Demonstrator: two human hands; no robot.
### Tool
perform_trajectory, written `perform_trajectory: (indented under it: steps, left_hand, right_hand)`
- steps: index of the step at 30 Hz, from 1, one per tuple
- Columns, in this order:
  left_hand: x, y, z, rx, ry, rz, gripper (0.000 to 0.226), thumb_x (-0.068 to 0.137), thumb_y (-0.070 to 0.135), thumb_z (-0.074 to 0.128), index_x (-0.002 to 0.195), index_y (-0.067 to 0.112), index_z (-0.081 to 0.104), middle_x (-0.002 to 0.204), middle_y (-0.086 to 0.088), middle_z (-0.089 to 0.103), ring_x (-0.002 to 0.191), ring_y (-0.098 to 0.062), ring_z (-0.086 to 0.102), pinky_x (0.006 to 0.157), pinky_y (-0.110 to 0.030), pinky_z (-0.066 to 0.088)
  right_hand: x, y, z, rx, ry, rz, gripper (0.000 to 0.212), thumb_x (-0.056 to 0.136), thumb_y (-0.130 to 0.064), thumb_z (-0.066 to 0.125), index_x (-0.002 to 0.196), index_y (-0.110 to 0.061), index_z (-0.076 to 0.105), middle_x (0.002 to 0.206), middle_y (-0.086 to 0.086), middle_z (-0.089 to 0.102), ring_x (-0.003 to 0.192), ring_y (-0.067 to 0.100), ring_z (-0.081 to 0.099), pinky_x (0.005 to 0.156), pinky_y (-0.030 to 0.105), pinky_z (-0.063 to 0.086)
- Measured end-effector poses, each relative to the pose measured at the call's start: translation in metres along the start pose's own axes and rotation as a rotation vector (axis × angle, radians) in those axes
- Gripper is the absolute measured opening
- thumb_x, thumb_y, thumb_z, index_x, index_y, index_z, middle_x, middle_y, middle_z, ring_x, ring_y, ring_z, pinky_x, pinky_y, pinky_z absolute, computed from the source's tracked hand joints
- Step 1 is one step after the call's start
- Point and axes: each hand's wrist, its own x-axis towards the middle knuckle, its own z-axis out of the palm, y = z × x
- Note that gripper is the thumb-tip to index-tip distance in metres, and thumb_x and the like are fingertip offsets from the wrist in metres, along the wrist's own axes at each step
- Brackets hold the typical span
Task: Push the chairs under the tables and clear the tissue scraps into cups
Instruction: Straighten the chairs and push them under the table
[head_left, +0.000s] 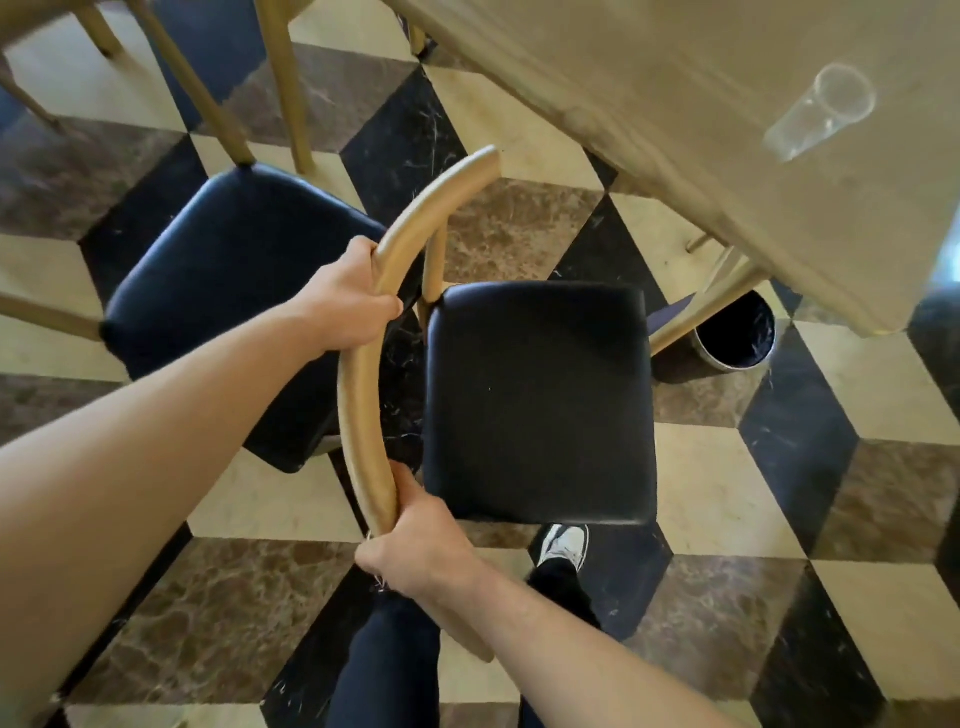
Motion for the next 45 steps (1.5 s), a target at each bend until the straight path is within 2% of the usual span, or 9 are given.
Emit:
perform_trajectory:
  steps: [7,12,18,21,23,26,36,42,45]
  left_hand:
    - [-0.029,-0.008,0.031,-0.149,0.110,-0.114,0.060,0.091,0.019,0.071,0.139,0.021,0.036,0.106,-0.003,0.056,0.086,-0.016,0.058,0.060,-0.030,0.048]
    - [-0.054,-0.023,0.033,-0.256,0.175,-0.228,0.060,0.092,0.017,0.071,0.139,0.022,0.035,0.110,-0.005,0.056,0.095,-0.024,0.062,0.075,-0.047,0.059]
    - [-0.058,-0.023,0.045,-0.405,0.314,-0.313,0.069,0.090,0.014,0.071,0.144,0.026,0.030,0.112,-0.003,0.053,0.094,-0.021,0.060,0.071,-0.044,0.059]
    - [-0.053,-0.005,0.060,-0.471,0.320,-0.342,0.075,0.092,0.016,0.068,0.148,0.030,0.021,0.117,-0.006,0.053,0.099,-0.025,0.062,0.081,-0.051,0.060]
    - [-0.044,0.014,0.071,-0.499,0.305,-0.366,0.074,0.094,0.019,0.065,0.148,0.029,0.015,0.120,-0.009,0.053,0.102,-0.028,0.063,0.082,-0.051,0.061]
    - [-0.032,0.043,0.092,-0.534,0.297,-0.375,0.079,0.093,0.024,0.062,0.150,0.024,0.008,0.126,-0.012,0.051,0.105,-0.030,0.063,0.083,-0.052,0.061]
    - [0.000,0.130,0.154,-0.635,0.245,-0.269,0.085,0.099,0.030,0.056,0.156,0.014,-0.005,0.139,-0.010,0.045,0.112,-0.030,0.060,0.085,-0.052,0.061]
    - [0.017,0.149,0.151,-0.684,0.207,-0.357,0.080,0.101,0.031,0.056,0.157,0.019,0.000,0.134,-0.007,0.044,0.113,-0.030,0.057,0.087,-0.055,0.060]
    - [0.017,0.148,0.148,-0.669,0.157,-0.367,0.081,0.100,0.032,0.059,0.156,0.020,0.001,0.134,-0.010,0.044,0.115,-0.032,0.056,0.087,-0.056,0.060]
  right_hand:
    - [-0.029,0.036,-0.066,-0.118,-0.126,-0.036,0.066,0.074,-0.013,0.067,0.126,-0.051,0.050,0.096,0.002,0.060,0.080,0.021,0.062,0.066,0.037,0.059]
    - [-0.033,0.035,-0.090,-0.282,-0.252,-0.060,0.071,0.073,-0.014,0.068,0.128,-0.054,0.047,0.099,0.004,0.063,0.085,0.024,0.067,0.074,0.051,0.062]
    - [-0.018,0.020,-0.144,-0.603,-0.289,-0.131,0.070,0.071,-0.016,0.069,0.132,-0.044,0.049,0.099,-0.002,0.066,0.085,0.020,0.068,0.070,0.041,0.064]
    - [-0.013,0.012,-0.185,-0.817,-0.227,-0.153,0.053,0.074,-0.020,0.070,0.121,-0.038,0.054,0.095,-0.004,0.064,0.084,0.016,0.065,0.070,0.042,0.062]
    - [-0.013,0.012,-0.213,-0.883,-0.144,-0.160,0.039,0.077,-0.021,0.070,0.111,-0.036,0.058,0.089,-0.007,0.063,0.080,0.013,0.062,0.064,0.033,0.056]
    - [-0.017,0.019,-0.251,-0.939,-0.007,-0.155,0.029,0.080,-0.022,0.069,0.101,-0.038,0.058,0.085,-0.010,0.063,0.079,0.013,0.064,0.072,0.036,0.060]
    - [-0.044,0.044,-0.348,-1.033,0.253,-0.092,0.021,0.080,-0.021,0.060,0.097,-0.034,0.061,0.082,-0.008,0.064,0.076,0.016,0.063,0.070,0.038,0.054]
    - [-0.049,0.046,-0.358,-1.014,0.386,-0.163,0.021,0.080,-0.015,0.060,0.094,-0.031,0.066,0.080,-0.005,0.067,0.082,0.021,0.062,0.082,0.036,0.037]
    - [-0.046,0.050,-0.355,-1.036,0.406,-0.163,0.017,0.080,-0.018,0.060,0.088,-0.033,0.062,0.074,-0.008,0.063,0.079,0.019,0.061,0.095,0.044,0.038]
